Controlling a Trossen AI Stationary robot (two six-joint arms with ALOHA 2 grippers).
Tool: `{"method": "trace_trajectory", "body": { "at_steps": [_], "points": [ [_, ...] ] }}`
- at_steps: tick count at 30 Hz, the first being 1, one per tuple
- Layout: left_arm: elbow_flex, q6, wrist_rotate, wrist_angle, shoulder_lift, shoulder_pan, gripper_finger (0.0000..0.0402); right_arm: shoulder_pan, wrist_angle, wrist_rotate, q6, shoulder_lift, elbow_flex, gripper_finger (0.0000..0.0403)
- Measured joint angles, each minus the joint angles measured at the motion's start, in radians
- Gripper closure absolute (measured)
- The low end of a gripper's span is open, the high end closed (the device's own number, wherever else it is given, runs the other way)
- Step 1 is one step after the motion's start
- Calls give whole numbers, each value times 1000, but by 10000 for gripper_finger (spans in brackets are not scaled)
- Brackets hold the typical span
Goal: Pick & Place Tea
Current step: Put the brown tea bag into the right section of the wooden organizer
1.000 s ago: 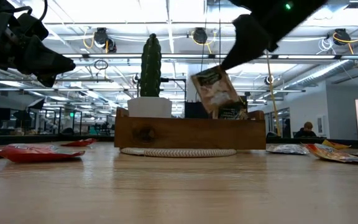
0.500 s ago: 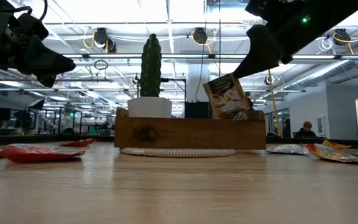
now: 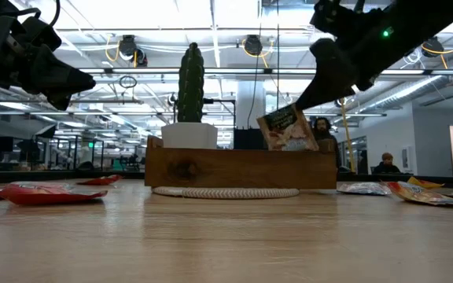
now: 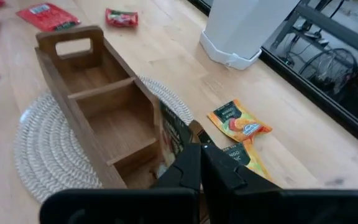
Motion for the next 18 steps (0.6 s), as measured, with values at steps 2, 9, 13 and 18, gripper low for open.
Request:
{"method": "trace_trajectory", "body": {
  "at_steps": [2, 9, 13, 18],
  "points": [
    [0, 0, 0, 0, 0, 0, 344, 0, 5, 0, 3, 15, 0, 403],
    [0, 0, 0, 0, 0, 0, 344, 0, 23, 4, 6, 57, 0, 403],
    [0, 0, 0, 0, 0, 0, 344, -2, 23, 9, 26, 83, 0, 403],
    [0, 0, 0, 0, 0, 0, 344, -2, 48, 7, 1, 89, 0, 403]
  ]
}}
